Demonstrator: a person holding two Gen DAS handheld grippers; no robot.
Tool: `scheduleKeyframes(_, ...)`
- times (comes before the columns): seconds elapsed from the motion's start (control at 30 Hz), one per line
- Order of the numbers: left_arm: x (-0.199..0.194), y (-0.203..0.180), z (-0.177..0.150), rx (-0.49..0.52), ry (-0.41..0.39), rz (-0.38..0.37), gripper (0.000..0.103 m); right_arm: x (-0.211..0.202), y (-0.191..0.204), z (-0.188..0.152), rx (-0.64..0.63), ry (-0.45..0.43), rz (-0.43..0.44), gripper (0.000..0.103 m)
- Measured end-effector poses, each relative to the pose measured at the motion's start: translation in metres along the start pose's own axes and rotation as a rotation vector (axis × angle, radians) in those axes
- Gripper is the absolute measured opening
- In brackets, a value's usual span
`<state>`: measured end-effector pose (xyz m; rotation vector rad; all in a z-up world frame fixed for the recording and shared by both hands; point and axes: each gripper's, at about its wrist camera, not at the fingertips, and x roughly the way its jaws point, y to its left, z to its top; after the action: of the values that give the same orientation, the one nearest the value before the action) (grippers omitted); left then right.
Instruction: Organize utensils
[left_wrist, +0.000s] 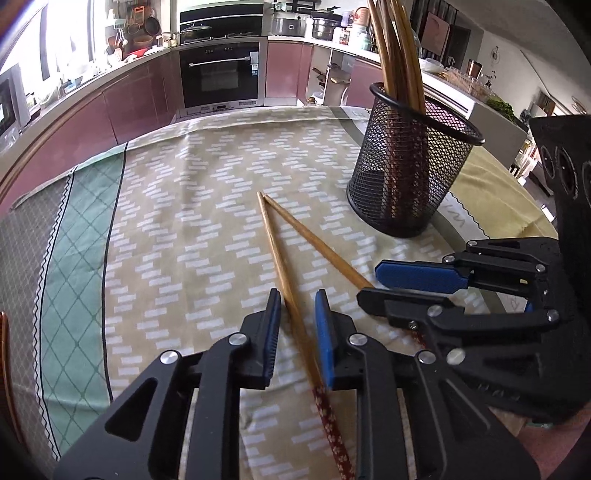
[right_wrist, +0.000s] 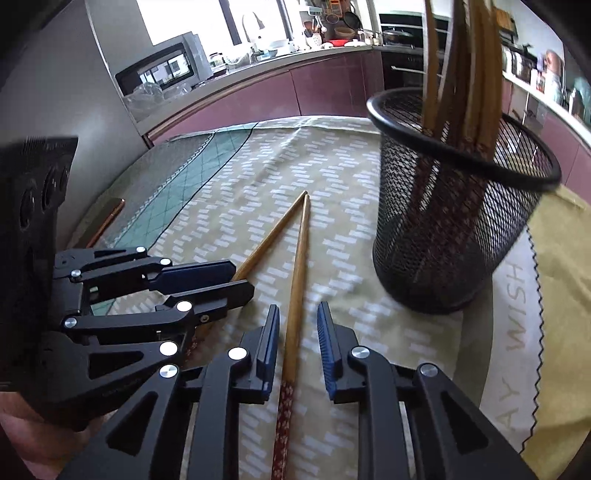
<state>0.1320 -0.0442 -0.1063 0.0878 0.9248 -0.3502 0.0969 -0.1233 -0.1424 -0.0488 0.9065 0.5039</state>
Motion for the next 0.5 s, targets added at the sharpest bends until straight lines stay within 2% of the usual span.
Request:
scheduleKeyframes(0.1, 0.005, 0.001, 0.006, -0.005, -0.001, 0.011, 0.017, 0.002, -0.002, 0.001, -0.001, -0.010, -0.013, 0.011)
scheduleKeyframes(0.13, 0.006, 0.001, 0.008, -0.009, -0.002, 0.017, 0.014, 0.002, -0.004, 0.001, 0.007, -0.012, -0.011, 0.008)
scheduleKeyframes(0.17, 0.007, 0.001, 0.008, -0.015, -0.003, 0.021, 0.011, 0.002, -0.006, 0.001, 0.014, -0.013, -0.006, 0.007)
scheduleKeyframes(0.5, -0.004, 0.004, 0.003, -0.062, -0.025, 0.007, 0.007, -0.013, -0.018, -0.005, 0.071, -0.045, 0.076, 0.005)
